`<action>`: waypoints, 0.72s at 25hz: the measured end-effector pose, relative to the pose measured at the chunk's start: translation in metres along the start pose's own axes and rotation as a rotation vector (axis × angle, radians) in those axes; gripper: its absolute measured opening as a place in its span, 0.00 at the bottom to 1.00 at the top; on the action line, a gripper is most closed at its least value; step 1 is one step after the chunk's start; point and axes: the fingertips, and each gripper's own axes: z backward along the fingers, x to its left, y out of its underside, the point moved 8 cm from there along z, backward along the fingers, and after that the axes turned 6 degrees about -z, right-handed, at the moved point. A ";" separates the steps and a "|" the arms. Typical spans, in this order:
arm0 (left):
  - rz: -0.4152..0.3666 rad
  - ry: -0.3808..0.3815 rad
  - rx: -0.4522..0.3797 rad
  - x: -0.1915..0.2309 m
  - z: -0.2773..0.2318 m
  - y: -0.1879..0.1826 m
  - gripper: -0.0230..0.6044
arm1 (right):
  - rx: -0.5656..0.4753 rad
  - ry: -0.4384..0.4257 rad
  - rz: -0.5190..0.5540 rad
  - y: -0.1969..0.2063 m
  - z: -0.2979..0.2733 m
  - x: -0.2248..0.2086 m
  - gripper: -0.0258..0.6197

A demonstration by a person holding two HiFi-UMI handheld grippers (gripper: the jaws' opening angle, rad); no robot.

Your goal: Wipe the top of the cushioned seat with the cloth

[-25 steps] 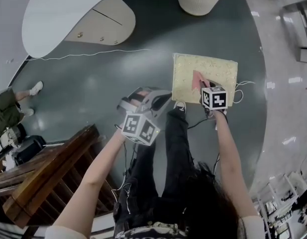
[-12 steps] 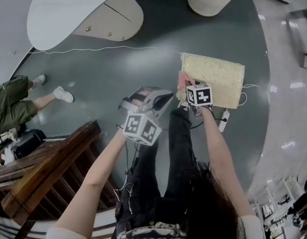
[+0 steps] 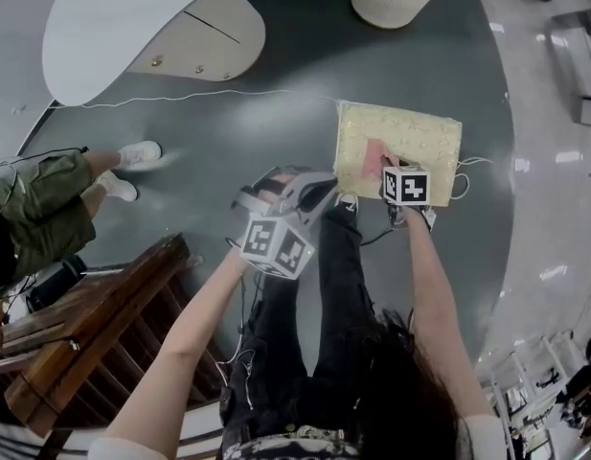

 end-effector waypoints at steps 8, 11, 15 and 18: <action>-0.031 0.047 -0.019 -0.011 -0.028 -0.025 0.05 | -0.007 0.105 -0.080 0.013 0.035 -0.085 0.05; -0.032 0.053 -0.025 -0.012 -0.037 -0.035 0.05 | -0.006 0.137 -0.105 0.020 0.047 -0.112 0.05; -0.041 0.060 -0.031 -0.012 -0.049 -0.047 0.05 | -0.010 0.180 -0.139 0.026 0.063 -0.146 0.05; -0.043 0.062 -0.044 -0.012 -0.056 -0.054 0.05 | -0.014 0.210 -0.178 0.033 0.073 -0.166 0.05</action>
